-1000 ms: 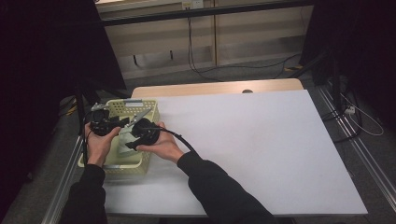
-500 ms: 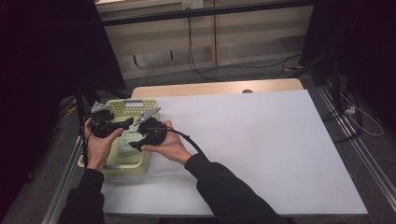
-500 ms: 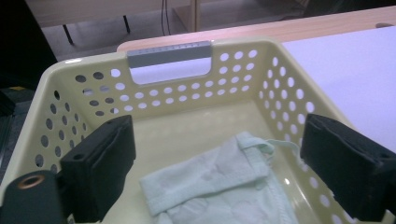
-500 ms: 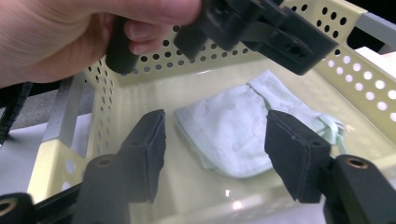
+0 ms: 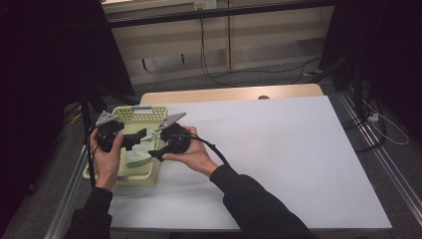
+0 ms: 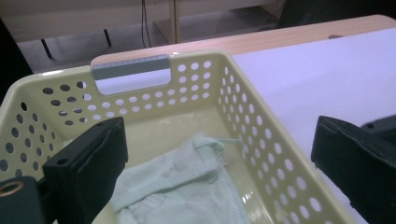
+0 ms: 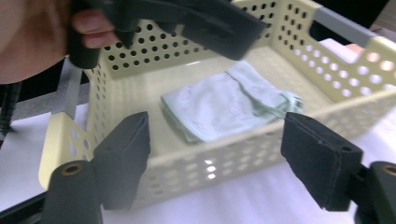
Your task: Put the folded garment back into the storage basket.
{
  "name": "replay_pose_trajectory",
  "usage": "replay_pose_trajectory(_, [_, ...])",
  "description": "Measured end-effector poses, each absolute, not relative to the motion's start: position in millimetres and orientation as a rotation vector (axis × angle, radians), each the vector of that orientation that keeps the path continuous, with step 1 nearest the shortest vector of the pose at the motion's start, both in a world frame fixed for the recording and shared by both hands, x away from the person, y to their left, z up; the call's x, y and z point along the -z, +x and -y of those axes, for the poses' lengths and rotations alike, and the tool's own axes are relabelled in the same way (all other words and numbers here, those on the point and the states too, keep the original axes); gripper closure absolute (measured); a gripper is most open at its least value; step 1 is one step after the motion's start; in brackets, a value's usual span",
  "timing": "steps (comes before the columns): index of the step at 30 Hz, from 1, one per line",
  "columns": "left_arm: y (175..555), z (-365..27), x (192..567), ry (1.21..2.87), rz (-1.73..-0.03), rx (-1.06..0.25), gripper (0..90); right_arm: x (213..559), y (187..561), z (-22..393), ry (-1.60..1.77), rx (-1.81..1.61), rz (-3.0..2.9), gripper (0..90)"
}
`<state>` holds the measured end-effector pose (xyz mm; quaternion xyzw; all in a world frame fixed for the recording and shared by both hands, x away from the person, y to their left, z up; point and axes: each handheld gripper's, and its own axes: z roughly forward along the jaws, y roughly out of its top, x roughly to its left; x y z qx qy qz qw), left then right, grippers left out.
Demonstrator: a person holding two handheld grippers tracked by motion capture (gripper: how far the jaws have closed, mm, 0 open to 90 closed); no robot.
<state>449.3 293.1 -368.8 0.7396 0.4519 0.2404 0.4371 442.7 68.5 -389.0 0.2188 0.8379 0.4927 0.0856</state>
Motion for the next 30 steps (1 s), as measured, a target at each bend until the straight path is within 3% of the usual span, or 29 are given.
replay_pose_trajectory(10, [427,-276,369,1.851,-1.085,-0.663,4.2,392,438,-44,0.725,-1.443,-2.457,15.1])
replay_pose_trajectory(18, [415,-266,370,1.831,-1.044,-0.605,4.2,397,435,-20,0.797,-1.42,-2.419,8.4])
replay_pose_trajectory(30, [400,-243,373,1.843,-0.973,-0.573,4.7,403,424,18,0.889,-1.363,-2.329,8.3])
